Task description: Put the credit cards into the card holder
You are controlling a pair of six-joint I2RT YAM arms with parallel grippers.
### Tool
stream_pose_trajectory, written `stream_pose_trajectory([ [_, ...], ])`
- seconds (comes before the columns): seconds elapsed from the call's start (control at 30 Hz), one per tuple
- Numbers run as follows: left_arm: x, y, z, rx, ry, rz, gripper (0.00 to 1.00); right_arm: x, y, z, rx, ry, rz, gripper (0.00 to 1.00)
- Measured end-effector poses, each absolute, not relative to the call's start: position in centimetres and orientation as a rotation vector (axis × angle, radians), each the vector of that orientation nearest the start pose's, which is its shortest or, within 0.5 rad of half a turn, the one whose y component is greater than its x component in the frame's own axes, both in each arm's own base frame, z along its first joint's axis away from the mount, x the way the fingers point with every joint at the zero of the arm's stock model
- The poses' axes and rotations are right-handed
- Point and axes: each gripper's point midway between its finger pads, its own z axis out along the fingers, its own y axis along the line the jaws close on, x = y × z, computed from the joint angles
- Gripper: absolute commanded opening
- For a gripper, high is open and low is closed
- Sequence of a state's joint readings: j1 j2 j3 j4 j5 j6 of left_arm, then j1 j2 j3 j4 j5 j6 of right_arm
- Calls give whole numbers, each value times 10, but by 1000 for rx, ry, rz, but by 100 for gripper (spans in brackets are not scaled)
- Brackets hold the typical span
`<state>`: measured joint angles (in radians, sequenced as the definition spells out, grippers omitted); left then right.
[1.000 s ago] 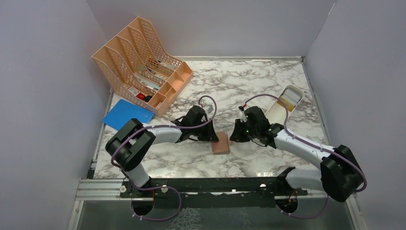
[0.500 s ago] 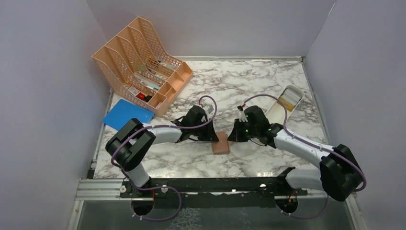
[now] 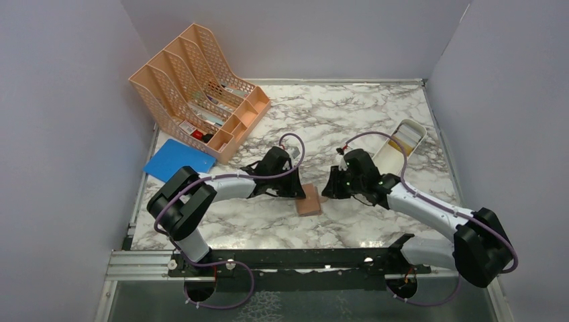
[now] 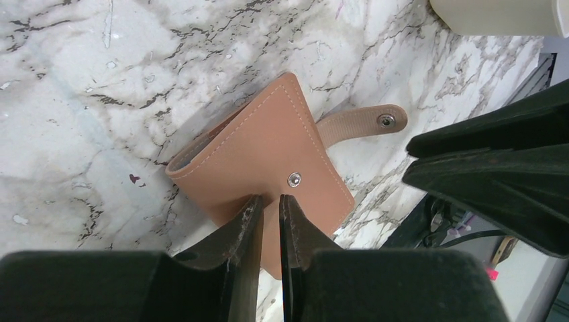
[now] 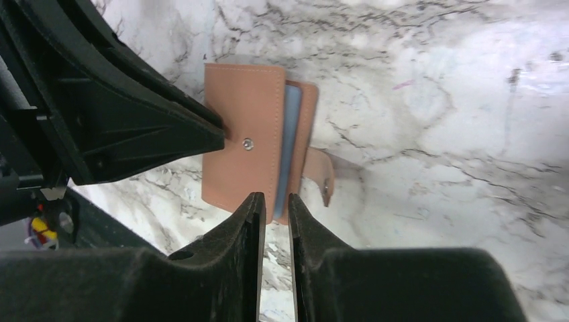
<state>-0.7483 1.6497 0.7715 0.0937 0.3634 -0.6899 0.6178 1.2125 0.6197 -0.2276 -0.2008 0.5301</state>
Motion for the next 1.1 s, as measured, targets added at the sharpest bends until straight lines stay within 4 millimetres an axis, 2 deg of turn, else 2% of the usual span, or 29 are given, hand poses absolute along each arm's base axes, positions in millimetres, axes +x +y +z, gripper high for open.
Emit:
stream_pose_trajectory([
  [0.2,222,-323,43,287,2578,-1033,19,223,204,73,-166,2484,623,22],
  [0.57,217,-326,45,314,2580,-1083,21,227,187,42,-134,2571,470,19],
  [0.73,214,-323,52,307,2597,-1070,22,230,185,44,-137,2564,452,20],
  [0.87,221,-318,65,294,2572,-1019,22,240,181,53,-124,2531,425,22],
  [1.1,223,-311,57,283,2595,-948,21,248,169,55,-96,2519,391,21],
])
